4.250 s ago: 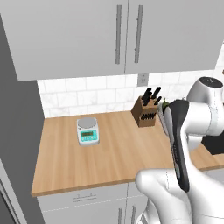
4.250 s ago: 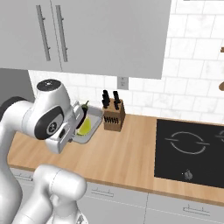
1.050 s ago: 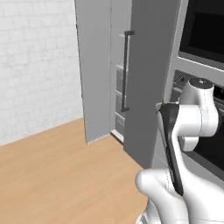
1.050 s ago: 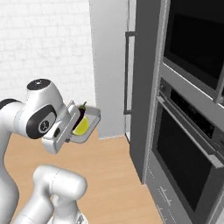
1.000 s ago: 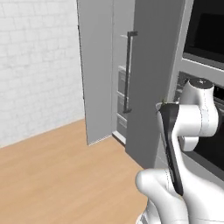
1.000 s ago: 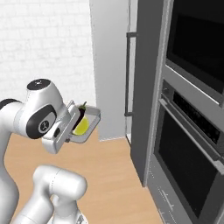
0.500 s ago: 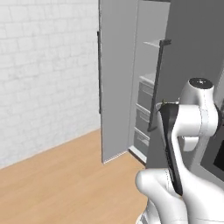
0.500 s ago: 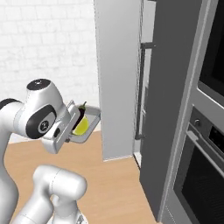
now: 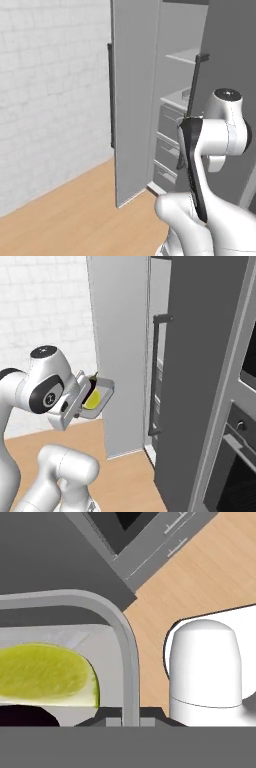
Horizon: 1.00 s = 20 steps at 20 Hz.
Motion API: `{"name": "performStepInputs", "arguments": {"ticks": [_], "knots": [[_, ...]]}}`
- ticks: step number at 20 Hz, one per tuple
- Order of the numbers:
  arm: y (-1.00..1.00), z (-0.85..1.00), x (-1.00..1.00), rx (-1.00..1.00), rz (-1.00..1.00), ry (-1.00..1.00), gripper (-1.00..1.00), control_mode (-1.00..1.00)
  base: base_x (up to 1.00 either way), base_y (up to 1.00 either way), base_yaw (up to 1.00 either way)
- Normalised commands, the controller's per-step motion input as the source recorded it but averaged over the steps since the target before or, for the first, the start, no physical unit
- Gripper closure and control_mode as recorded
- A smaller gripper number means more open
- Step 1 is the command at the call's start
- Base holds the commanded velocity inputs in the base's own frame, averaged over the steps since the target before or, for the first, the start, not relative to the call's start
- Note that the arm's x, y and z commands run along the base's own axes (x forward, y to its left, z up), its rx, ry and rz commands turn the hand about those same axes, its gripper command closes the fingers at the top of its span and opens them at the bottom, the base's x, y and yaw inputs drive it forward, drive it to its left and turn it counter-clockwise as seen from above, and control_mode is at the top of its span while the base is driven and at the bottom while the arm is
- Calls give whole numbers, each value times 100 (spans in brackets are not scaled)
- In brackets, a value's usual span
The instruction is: Take the meat container that has the shrimp and place it on the second highest rack of the freezer. Then take the vegetable container that has the lemon wedge and eggplant and place it on the highest rack of the freezer.
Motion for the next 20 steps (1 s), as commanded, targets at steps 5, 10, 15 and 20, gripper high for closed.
{"name": "performStepInputs", "arguments": {"ticks": [5, 10, 15, 20], "knots": [[0, 0, 0, 0, 0, 0, 100, 100, 71, 5, -36], [0, 0, 0, 0, 0, 0, 100, 100, 79, 19, -34], [0, 0, 0, 0, 0, 0, 100, 100, 83, 19, -29], [0, 0, 0, 0, 0, 0, 100, 100, 79, 0, -29]]}}
